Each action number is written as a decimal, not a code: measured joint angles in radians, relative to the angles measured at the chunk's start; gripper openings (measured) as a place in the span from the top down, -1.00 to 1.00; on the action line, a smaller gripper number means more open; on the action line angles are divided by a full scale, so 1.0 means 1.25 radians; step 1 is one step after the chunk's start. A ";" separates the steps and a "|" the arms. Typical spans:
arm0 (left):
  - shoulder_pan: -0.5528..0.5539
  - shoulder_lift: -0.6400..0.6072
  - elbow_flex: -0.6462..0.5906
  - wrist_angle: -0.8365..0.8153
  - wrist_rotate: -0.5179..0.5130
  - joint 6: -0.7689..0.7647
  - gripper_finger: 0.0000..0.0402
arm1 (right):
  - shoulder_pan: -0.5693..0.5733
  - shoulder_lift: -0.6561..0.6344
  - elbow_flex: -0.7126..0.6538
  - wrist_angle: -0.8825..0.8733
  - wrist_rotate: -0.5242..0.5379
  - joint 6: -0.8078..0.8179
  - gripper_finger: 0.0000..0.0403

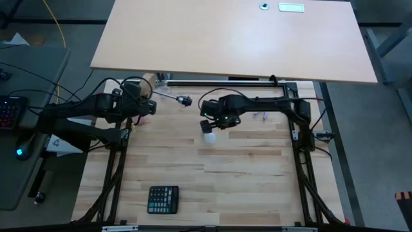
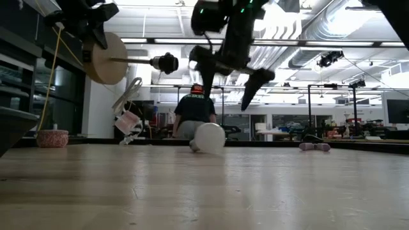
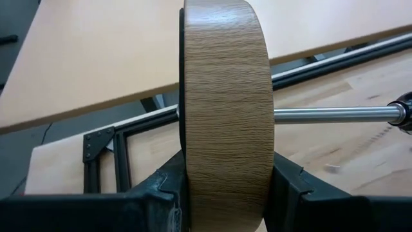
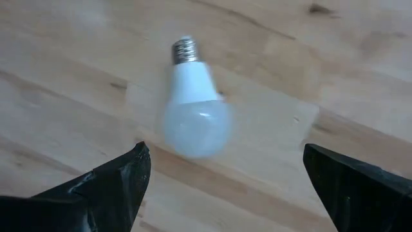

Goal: Screw lightbulb
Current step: Insert the white lightbulb into the brown lamp

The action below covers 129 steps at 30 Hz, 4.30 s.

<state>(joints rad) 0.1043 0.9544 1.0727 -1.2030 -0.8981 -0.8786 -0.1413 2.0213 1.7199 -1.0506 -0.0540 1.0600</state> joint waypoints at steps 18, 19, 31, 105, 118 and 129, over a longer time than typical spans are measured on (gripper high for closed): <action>0.000 0.000 0.000 -0.003 0.004 0.022 0.41 | -0.051 0.158 0.000 0.076 0.124 -0.443 -0.97; 0.000 0.000 0.000 -0.003 0.006 0.022 0.41 | -0.056 0.169 -0.001 0.069 0.116 -0.461 -0.97; 0.000 0.000 0.000 -0.003 0.007 0.015 0.41 | -0.068 0.198 0.062 0.067 0.150 -0.838 -0.97; -0.147 -0.169 -0.039 0.099 -0.079 0.223 0.41 | -0.105 -0.021 0.118 0.030 -0.507 -0.907 -0.16; -0.181 -0.220 -0.113 0.169 -0.116 0.273 0.41 | -0.129 -0.045 0.119 0.228 -0.675 -0.620 -0.16; -0.181 -0.230 -0.062 0.225 -0.168 0.429 0.40 | -0.144 -0.045 0.119 0.231 -0.725 -0.557 -0.16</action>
<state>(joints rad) -0.1215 0.6670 0.9956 -0.9218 -1.1076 -0.3421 -0.3211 1.9656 1.8690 -0.7620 -0.9603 0.3635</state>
